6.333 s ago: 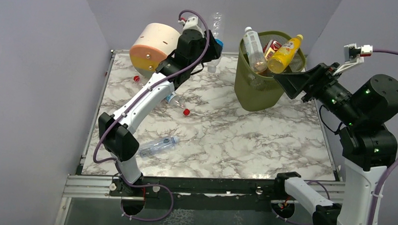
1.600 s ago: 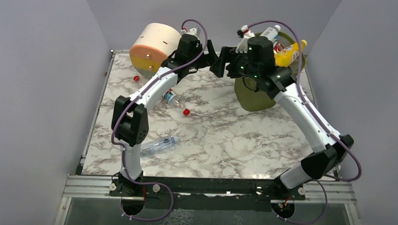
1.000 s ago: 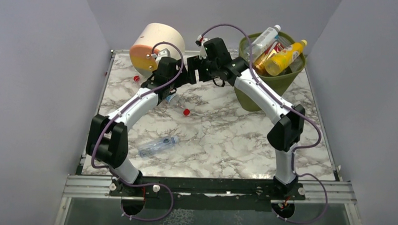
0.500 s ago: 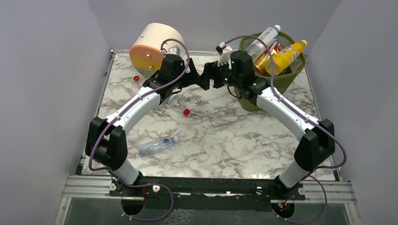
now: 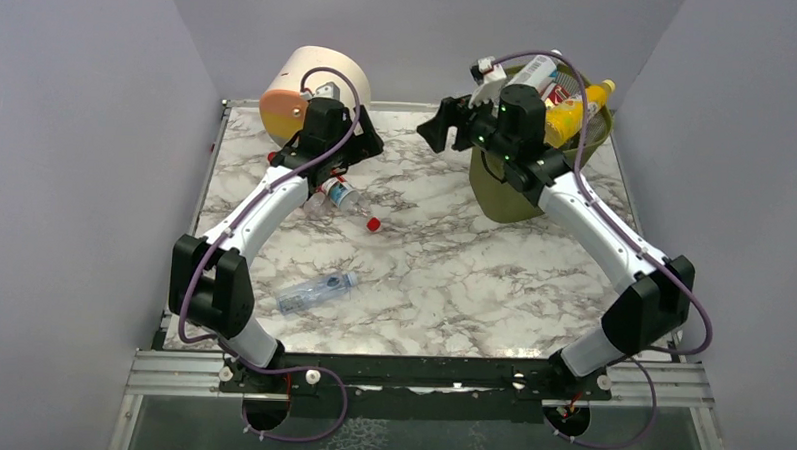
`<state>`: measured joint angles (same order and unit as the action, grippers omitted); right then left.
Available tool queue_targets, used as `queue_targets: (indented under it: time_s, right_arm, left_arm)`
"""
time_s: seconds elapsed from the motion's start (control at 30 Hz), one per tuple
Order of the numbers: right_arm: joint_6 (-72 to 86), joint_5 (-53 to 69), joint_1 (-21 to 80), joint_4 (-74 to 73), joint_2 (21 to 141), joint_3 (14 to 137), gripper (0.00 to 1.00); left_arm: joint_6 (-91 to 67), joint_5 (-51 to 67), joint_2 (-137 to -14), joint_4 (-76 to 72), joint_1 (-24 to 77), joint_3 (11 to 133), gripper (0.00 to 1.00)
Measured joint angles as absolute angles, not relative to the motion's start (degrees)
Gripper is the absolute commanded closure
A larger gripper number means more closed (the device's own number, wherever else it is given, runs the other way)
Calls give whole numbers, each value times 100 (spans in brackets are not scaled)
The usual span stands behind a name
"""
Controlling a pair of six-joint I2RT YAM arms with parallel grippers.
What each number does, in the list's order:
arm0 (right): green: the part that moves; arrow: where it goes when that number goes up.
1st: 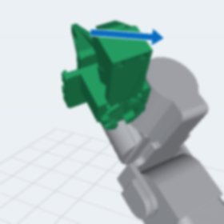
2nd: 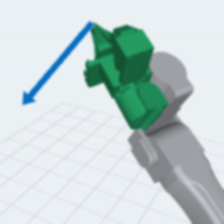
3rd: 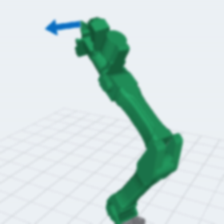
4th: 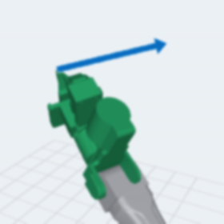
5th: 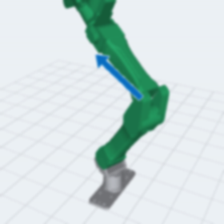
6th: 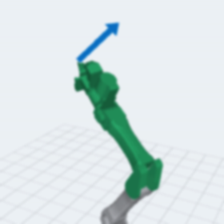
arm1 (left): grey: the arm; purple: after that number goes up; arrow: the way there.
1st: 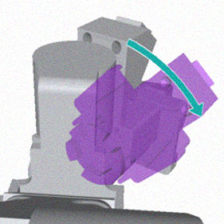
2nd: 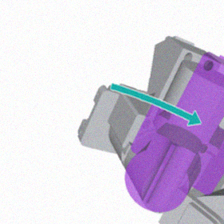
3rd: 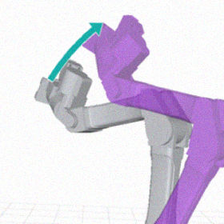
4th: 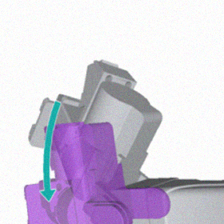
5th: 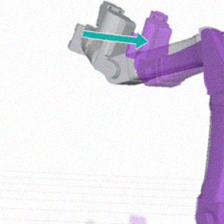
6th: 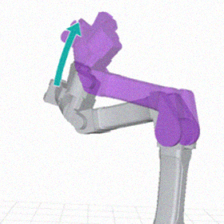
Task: Put the plastic bottles in the bin
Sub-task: Adjust the trash bin at the center of the board.
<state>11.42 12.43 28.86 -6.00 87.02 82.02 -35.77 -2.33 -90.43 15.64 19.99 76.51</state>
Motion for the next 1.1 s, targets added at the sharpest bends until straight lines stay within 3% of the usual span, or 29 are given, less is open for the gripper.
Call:
queue_targets:
  time_s: [0.3,0.63,0.87,1.1]
  right_arm:
    - [1223,292,2969,-698,10766,9730,20]
    - [1256,-1140,2936,-1949,13360,12311,19]
    - [1361,-1435,2574,-2180,13406,12077,19]
    - [1544,-1494,2305,-1896,12632,10086,19]
  left_arm:
    - [-3739,333,-8246,1400,2058,7238,5]
    - [-3868,725,-7988,902,2222,7048,2]
    - [-3870,784,-8180,757,2276,7050,2]
    - [-3874,845,-8263,668,2300,7048,2]
